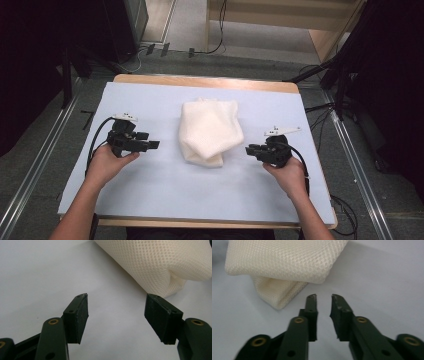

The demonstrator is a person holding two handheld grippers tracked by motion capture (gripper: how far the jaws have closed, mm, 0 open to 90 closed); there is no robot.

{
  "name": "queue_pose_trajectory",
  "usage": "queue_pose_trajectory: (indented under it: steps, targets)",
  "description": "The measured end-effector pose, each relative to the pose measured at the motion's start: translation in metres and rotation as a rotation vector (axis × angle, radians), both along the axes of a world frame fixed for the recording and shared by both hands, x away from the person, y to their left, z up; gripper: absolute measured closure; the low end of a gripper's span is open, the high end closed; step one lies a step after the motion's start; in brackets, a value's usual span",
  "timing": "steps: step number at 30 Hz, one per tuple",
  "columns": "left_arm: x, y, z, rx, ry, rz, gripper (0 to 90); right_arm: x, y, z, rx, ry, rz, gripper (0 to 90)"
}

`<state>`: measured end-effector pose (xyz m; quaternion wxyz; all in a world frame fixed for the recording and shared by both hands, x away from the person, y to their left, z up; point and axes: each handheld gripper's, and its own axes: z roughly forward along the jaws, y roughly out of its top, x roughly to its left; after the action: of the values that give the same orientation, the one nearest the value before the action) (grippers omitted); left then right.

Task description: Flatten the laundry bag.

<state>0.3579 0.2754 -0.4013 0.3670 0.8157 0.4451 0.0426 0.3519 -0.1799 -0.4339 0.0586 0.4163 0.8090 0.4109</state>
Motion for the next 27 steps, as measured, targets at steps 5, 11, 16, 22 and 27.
queue_pose_trajectory:
  steps: [5,11,16,22,27]
  targets:
    - [0.0,-0.001,-0.001,0.015,0.008,-0.004,36.5,0.003,0.011,0.0,-0.023,0.028,0.02,88.9]
    - [0.0,-0.001,-0.001,0.018,0.012,-0.006,36.5,0.01,0.018,0.002,-0.026,0.044,0.017,90.0]
    - [0.0,0.001,-0.001,0.006,0.026,0.0,38.1,0.016,0.027,0.01,-0.03,0.026,0.027,90.0]
    - [-0.001,0.005,0.002,0.004,0.032,0.001,40.0,0.02,0.035,0.023,-0.008,0.004,0.026,90.0]
    - [-0.003,0.01,0.004,0.017,0.037,0.0,44.2,0.021,0.041,0.037,0.009,-0.037,0.042,90.0]
